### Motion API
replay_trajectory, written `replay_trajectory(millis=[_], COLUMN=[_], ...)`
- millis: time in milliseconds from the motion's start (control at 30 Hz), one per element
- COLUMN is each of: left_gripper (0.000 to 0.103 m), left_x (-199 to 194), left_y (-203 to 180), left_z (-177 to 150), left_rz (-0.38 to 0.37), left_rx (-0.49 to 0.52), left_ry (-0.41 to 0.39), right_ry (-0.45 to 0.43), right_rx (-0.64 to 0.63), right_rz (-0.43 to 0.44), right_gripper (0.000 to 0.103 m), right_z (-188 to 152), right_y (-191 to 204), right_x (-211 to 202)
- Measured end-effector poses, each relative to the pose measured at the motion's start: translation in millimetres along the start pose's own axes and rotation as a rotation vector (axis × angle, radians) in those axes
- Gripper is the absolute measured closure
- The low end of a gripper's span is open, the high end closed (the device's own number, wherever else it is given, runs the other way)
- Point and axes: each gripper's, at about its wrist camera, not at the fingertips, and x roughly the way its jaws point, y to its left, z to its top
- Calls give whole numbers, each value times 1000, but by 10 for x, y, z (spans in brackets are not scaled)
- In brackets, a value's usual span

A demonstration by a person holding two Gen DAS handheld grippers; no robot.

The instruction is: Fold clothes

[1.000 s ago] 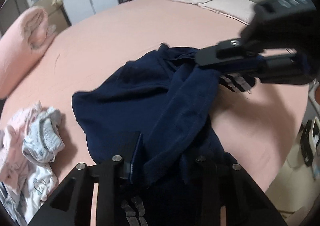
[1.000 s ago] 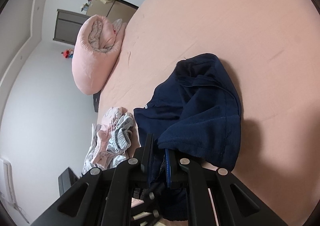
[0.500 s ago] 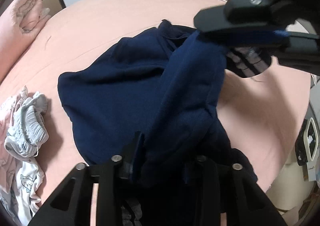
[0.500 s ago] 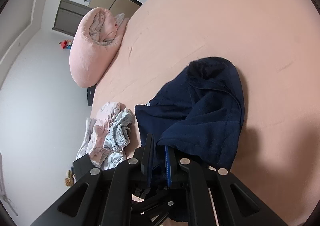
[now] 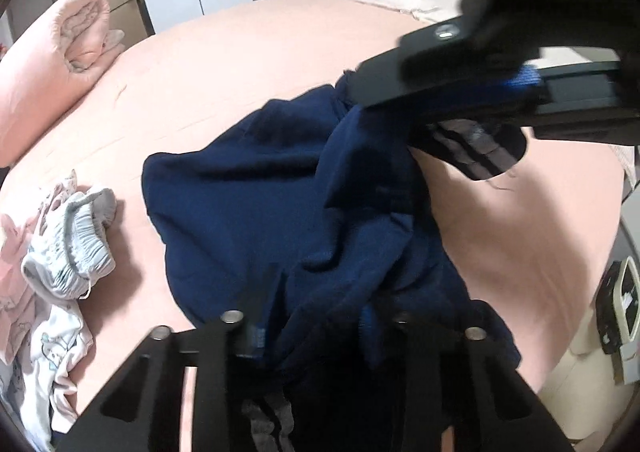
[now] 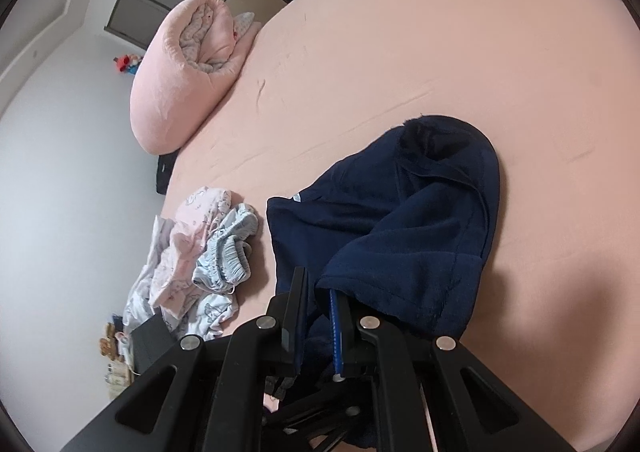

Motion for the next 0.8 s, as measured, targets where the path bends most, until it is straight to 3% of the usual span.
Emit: replay_trajectory(millis=[100, 233, 300, 533, 700, 800], left_gripper=[86, 87, 88, 89, 89, 89], left_x=[-110, -232, -240, -258, -341, -355], left_y=[103, 431, 568, 868, 940, 962], left_z=[-22, -76, -116, -296, -340, -361], left_rz=[-44, -149, -153, -122, -126, -116], left_rx=[-64, -252, -313, -401, -421, -413], left_ry=[-27, -46, -38, -13, -19, -14], right_ry=[-1, 2, 13, 79, 99, 123], right_rx=[-30, -87, -95, -115, -140, -176], right_rz=[5, 9, 18, 57, 109, 87], right_gripper=[95, 95, 95, 95, 95, 95], right_z=[21, 61, 82, 97, 89, 72], right_y=[98, 267, 317, 441, 568, 615], right_x=[34, 130, 202, 509, 587, 609])
